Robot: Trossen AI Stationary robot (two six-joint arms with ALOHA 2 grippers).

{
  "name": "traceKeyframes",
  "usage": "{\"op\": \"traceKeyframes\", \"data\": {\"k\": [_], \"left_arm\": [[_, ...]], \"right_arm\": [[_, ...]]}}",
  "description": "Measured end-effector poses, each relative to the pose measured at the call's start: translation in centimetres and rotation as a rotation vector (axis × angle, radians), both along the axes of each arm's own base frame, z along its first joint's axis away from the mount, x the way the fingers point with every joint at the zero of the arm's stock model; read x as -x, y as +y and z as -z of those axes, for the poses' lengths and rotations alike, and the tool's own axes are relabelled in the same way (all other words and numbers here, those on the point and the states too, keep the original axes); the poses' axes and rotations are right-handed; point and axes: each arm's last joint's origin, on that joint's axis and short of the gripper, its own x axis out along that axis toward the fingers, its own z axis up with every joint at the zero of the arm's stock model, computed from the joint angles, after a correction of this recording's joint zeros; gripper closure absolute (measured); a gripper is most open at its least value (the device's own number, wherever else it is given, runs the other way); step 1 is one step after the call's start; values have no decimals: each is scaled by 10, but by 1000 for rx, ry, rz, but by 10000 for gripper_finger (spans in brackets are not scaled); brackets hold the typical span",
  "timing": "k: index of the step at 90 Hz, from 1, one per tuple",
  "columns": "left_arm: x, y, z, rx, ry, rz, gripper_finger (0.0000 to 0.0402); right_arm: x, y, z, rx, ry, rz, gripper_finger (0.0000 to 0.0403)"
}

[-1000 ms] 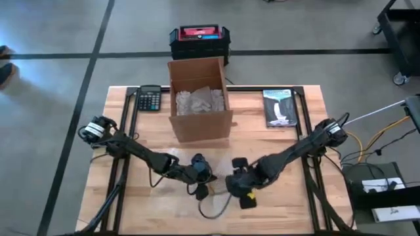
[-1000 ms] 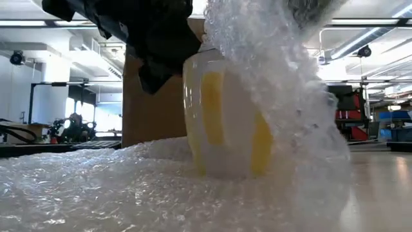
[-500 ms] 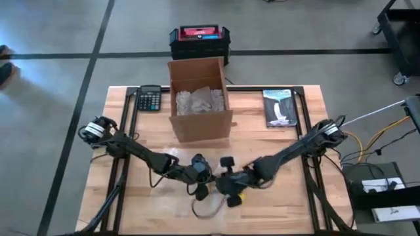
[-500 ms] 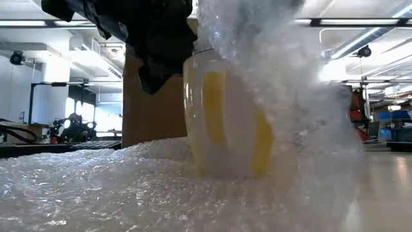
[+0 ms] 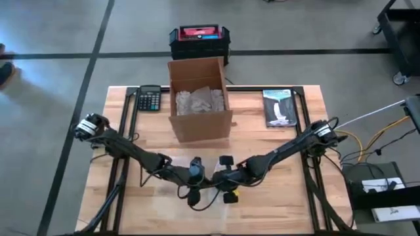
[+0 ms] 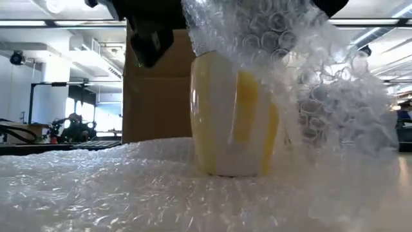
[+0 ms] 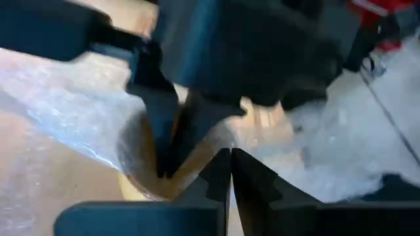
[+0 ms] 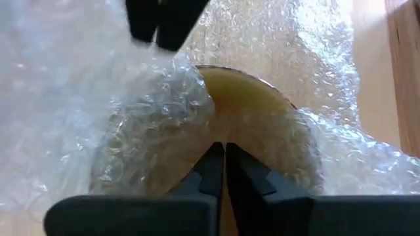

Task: Wrap mug
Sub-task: Wrap the yellow mug with the transparent bubble wrap

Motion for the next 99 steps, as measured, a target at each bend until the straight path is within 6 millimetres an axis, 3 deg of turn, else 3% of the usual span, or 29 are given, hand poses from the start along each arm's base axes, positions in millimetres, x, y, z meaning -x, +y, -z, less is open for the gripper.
{"op": "traceKeyframes", "data": {"k": [17, 39, 48, 62, 77, 89, 99], "left_arm": [[-13, -1, 31, -24, 48, -33, 401], [-18, -1, 40, 7, 68, -72, 401], [-16, 0, 36, 8, 69, -72, 401], [-14, 2, 31, 6, 62, -70, 402], [-14, 2, 31, 6, 60, -70, 402], [-14, 2, 31, 7, 56, -69, 402], [-14, 2, 30, 8, 54, -71, 402]], "right_arm": [[0, 0, -8, -1, 2, 1, 400], [12, 1, -73, 19, 23, -4, 400], [29, -7, -83, 114, 68, 68, 400], [50, -22, -58, 344, 149, 271, 400], [44, -19, -21, 232, 73, 235, 400], [31, -4, -33, 149, -110, 168, 400], [26, 7, -39, 55, -152, 85, 400]]}}
